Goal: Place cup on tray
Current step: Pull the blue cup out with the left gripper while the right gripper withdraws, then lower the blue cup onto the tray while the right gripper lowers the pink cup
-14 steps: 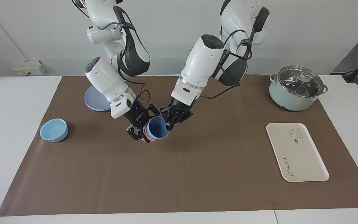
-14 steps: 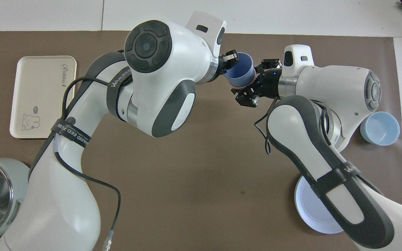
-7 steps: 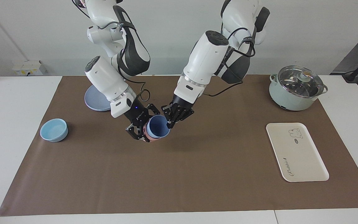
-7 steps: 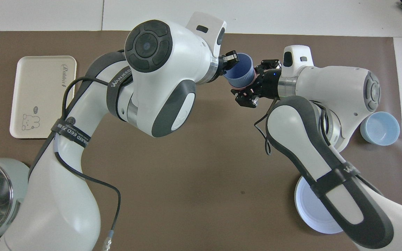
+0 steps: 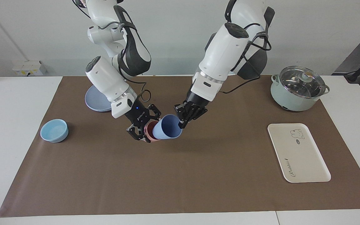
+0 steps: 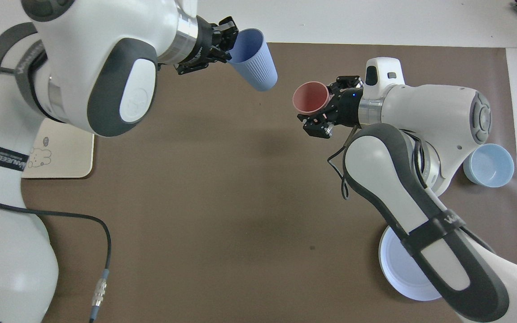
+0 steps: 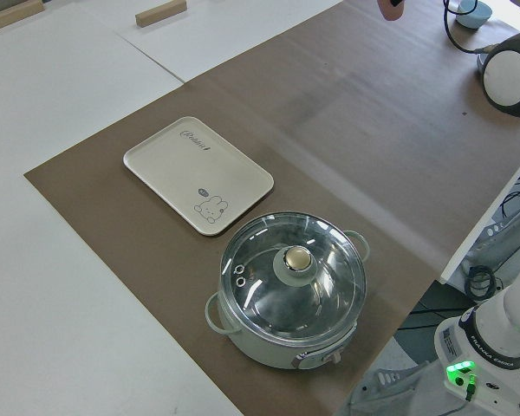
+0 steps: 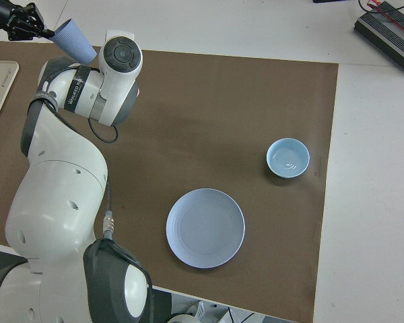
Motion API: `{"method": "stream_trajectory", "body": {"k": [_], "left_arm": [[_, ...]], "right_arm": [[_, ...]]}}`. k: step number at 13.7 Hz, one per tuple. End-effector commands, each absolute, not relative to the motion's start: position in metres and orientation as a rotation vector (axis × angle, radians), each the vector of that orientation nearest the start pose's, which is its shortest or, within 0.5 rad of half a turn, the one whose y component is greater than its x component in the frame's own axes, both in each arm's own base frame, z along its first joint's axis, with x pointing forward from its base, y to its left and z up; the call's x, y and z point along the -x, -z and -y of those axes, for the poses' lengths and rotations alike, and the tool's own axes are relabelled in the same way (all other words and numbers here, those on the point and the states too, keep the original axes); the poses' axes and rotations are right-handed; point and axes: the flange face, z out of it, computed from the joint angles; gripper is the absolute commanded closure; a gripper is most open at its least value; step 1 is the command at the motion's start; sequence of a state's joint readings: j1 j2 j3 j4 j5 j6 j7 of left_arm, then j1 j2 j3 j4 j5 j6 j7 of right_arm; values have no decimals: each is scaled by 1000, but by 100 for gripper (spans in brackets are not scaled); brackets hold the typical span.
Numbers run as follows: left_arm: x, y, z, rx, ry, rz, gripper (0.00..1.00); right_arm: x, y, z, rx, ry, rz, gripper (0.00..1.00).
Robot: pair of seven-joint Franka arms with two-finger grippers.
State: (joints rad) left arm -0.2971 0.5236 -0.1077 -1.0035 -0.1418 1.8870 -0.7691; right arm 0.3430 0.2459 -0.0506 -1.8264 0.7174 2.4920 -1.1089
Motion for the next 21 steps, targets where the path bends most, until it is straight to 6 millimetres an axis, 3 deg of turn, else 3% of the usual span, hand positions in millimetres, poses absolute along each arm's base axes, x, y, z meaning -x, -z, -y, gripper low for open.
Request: {"method": "stream_trajectory", "body": {"k": [1, 2, 3, 5, 7, 9, 10, 12, 14, 15, 19, 20, 21], "left_arm": [[-688, -613, 185, 3289, 413, 665, 100], [-689, -622, 157, 3241, 472, 666, 100], [-693, -615, 128, 3191, 499, 651, 100], [-703, -611, 43, 3138, 631, 618, 100], [-691, -580, -38, 3103, 655, 432, 100], [-671, -551, -80, 3100, 731, 419, 100], [-661, -536, -94, 3088, 746, 389, 100], [-647, -499, -125, 3088, 734, 320, 100], [-641, -480, -137, 3109, 765, 342, 100], [-639, -471, -137, 3107, 770, 332, 100], [-632, -418, -136, 3075, 811, 355, 100], [-632, -417, -136, 3076, 806, 341, 100], [-633, -417, -135, 3078, 801, 319, 93]], "right_arm": [[-635, -447, -150, 2464, 847, 1192, 100], [-641, -447, -122, 2458, 870, 1198, 100], [-644, -447, -97, 2430, 890, 1158, 100], [-646, -437, -44, 2294, 963, 1069, 100], [-645, -419, 13, 2233, 961, 1034, 100], [-643, -401, 53, 2164, 989, 986, 100], [-644, -387, 67, 2141, 1014, 964, 100], [-656, -341, 98, 2043, 1058, 936, 100], [-666, -325, 104, 2029, 1069, 917, 100], [-668, -307, 106, 2023, 1059, 895, 100], [-670, -299, 109, 2017, 1084, 888, 100], [-667, -290, 111, 2016, 1081, 894, 100], [-667, -286, 108, 2006, 1092, 894, 100]]}}
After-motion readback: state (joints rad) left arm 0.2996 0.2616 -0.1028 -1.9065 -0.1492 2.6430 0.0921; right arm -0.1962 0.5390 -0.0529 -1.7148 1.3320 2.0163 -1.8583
